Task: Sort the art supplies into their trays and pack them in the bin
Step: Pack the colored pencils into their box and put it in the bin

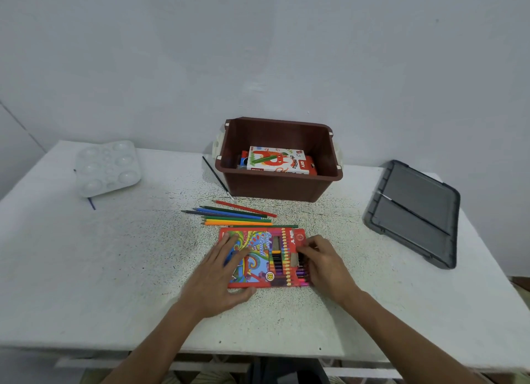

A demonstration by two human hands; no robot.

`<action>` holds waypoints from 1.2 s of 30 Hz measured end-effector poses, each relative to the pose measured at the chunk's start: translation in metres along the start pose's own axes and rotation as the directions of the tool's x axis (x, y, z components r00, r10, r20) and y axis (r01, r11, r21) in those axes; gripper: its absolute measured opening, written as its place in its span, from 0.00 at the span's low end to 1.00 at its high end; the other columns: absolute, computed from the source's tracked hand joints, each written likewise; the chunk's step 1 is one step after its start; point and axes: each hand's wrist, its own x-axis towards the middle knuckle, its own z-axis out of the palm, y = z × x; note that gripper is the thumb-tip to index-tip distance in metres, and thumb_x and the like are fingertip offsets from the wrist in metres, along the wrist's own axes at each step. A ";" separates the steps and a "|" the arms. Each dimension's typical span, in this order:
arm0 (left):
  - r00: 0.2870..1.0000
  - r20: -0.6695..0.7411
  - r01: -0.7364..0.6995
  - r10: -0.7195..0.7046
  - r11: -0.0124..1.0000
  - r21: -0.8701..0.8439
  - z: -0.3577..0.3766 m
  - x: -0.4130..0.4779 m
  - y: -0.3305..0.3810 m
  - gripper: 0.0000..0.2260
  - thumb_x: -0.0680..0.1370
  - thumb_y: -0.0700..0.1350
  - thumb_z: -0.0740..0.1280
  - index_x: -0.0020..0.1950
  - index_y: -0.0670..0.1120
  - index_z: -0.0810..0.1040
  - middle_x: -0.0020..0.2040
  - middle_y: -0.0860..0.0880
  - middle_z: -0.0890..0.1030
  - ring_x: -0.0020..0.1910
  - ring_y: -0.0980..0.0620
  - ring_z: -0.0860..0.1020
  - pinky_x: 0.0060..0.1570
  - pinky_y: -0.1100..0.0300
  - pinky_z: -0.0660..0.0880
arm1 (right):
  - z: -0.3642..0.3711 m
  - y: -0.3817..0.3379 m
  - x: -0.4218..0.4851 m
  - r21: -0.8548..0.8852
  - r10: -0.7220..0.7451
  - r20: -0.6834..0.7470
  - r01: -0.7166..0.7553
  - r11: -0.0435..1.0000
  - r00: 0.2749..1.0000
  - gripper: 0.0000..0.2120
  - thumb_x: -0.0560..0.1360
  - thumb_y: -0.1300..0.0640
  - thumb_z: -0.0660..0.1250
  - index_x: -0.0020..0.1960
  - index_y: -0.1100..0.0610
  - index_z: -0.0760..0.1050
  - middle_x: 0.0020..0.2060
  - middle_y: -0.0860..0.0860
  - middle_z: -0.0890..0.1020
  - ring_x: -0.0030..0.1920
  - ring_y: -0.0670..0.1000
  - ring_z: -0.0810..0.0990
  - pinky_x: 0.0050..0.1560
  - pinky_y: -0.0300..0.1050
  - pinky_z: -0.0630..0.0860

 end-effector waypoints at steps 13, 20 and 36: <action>1.000 0.020 0.008 -0.008 1.000 0.006 0.000 -0.001 0.000 0.38 0.74 0.75 0.54 0.79 0.58 0.56 0.81 0.53 0.46 0.79 0.55 0.38 0.77 0.51 0.50 | 0.013 0.000 -0.015 0.066 0.148 -0.159 -0.139 0.988 0.976 0.22 0.79 0.51 0.54 0.60 0.63 0.79 0.53 0.55 0.76 0.54 0.49 0.72 0.53 0.40 0.72; 0.997 -0.067 -0.031 0.025 0.995 -0.093 -0.001 -0.003 -0.001 0.36 0.74 0.72 0.60 0.78 0.56 0.59 0.81 0.53 0.48 0.80 0.52 0.46 0.74 0.48 0.60 | 0.018 0.003 -0.020 0.003 0.115 -0.160 -0.116 0.993 0.980 0.18 0.80 0.55 0.56 0.64 0.62 0.75 0.57 0.55 0.75 0.56 0.51 0.72 0.56 0.39 0.69; 0.977 -0.194 0.107 -0.090 0.991 0.080 -0.060 0.109 -0.046 0.15 0.80 0.48 0.61 0.60 0.42 0.80 0.53 0.43 0.84 0.49 0.44 0.81 0.50 0.49 0.78 | 0.023 0.009 -0.019 -0.018 0.090 -0.240 -0.098 0.995 0.967 0.16 0.80 0.54 0.56 0.60 0.62 0.76 0.54 0.54 0.75 0.53 0.50 0.71 0.53 0.42 0.71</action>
